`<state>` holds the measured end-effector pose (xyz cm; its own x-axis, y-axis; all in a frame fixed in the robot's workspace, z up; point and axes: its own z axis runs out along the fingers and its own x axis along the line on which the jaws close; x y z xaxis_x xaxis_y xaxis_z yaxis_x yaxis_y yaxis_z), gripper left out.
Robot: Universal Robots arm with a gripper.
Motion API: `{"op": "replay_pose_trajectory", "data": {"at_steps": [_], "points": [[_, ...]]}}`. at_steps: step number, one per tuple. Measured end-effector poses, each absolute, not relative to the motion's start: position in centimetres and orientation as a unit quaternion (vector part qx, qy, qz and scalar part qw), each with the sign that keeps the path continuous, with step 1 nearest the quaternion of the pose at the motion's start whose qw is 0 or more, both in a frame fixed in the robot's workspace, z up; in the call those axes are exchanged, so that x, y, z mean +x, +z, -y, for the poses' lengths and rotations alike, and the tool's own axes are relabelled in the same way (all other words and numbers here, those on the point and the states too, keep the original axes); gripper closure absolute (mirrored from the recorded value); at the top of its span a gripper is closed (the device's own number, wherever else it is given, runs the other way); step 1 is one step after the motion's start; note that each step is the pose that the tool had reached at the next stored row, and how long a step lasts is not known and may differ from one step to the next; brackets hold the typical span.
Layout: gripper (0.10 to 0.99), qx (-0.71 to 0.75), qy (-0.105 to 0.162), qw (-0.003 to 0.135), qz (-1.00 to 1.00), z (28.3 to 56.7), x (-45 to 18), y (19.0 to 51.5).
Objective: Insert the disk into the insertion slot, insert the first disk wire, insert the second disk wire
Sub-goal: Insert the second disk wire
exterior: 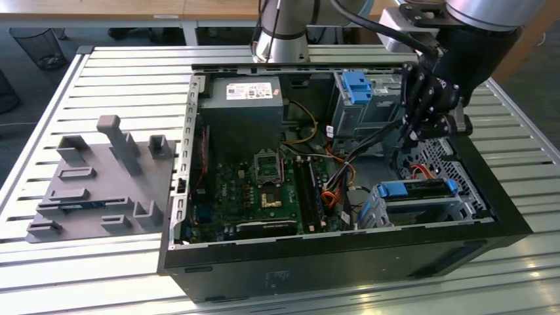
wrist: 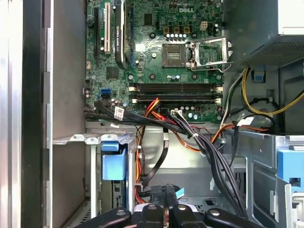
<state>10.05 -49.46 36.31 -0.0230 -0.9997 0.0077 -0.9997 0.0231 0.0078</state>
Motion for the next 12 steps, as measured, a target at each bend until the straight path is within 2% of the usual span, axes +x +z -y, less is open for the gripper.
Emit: {"op": "replay_pose_trajectory", "data": {"at_steps": [2, 3, 12], "points": [[0.902, 0.701, 0.0, 0.005, 0.713, 49.3, 10.0, 36.2], [0.839, 0.702, 0.0, 0.005, 0.712, 49.3, 10.0, 36.1], [0.839, 0.706, 0.002, 0.007, 0.708, 49.2, 10.0, 35.2]]}}
